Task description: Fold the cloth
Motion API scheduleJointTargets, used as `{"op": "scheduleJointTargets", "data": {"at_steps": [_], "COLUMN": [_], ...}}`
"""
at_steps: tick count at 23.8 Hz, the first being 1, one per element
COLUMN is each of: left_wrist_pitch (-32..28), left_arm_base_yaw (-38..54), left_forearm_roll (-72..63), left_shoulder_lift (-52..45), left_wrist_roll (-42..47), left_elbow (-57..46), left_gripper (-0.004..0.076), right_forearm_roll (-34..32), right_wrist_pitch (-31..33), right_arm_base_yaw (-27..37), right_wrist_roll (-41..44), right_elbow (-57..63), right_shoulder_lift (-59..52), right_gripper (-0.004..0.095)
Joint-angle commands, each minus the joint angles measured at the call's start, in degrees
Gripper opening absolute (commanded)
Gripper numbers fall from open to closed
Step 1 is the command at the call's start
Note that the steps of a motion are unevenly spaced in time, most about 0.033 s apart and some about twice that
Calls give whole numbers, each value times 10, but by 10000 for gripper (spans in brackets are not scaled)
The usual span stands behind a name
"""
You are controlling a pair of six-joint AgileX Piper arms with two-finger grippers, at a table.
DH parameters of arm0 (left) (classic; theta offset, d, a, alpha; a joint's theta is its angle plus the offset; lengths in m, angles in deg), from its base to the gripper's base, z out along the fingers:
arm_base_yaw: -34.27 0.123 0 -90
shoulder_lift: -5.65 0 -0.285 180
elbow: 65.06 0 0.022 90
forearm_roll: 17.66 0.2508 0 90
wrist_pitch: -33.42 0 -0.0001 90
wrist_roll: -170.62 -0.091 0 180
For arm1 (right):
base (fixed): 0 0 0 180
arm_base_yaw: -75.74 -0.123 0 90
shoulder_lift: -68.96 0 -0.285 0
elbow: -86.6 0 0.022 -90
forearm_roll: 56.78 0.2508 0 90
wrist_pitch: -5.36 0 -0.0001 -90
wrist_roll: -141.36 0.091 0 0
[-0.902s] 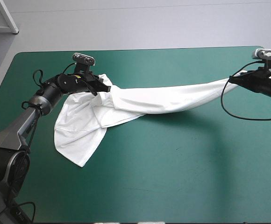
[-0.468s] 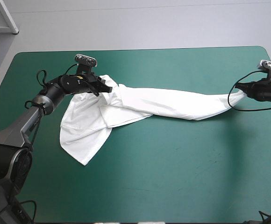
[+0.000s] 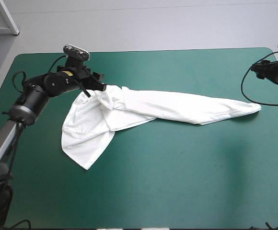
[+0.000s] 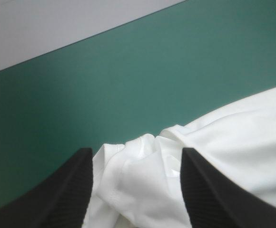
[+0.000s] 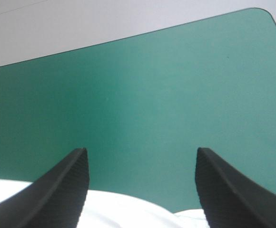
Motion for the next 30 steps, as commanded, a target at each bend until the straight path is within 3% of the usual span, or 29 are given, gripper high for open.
{"op": "scheduleJointTargets", "data": {"at_steps": [1,9,13,17,20,24,30], "left_wrist_pitch": [34,80,53,44,-8,-33,-27], "left_arm_base_yaw": [-2,-2,-2,-2,-2,-2,35], "left_forearm_roll": [45,107,121,194,200,211,285], "left_shoulder_lift": [-67,-158,-241,-254,-254,-254,-238], "left_wrist_roll": [86,224,305,404,468,500,581], "left_elbow": [18,-108,-300,-424,-459,-461,-461], "left_gripper": [402,402,402,402,402,402,402], "right_forearm_roll": [24,52,54,87,114,110,92], "right_wrist_pitch": [39,98,115,132,132,131,128], "right_arm_base_yaw": [5,5,1,1,-1,-22,-55], "right_wrist_roll": [0,0,0,0,-4,-13,-21], "right_elbow": [-34,-34,-34,-30,-30,-30,-30], "right_shoulder_lift": [-54,-153,-202,-202,-200,-200,-192], "right_gripper": [572,549,549,549,548,536,536]}}
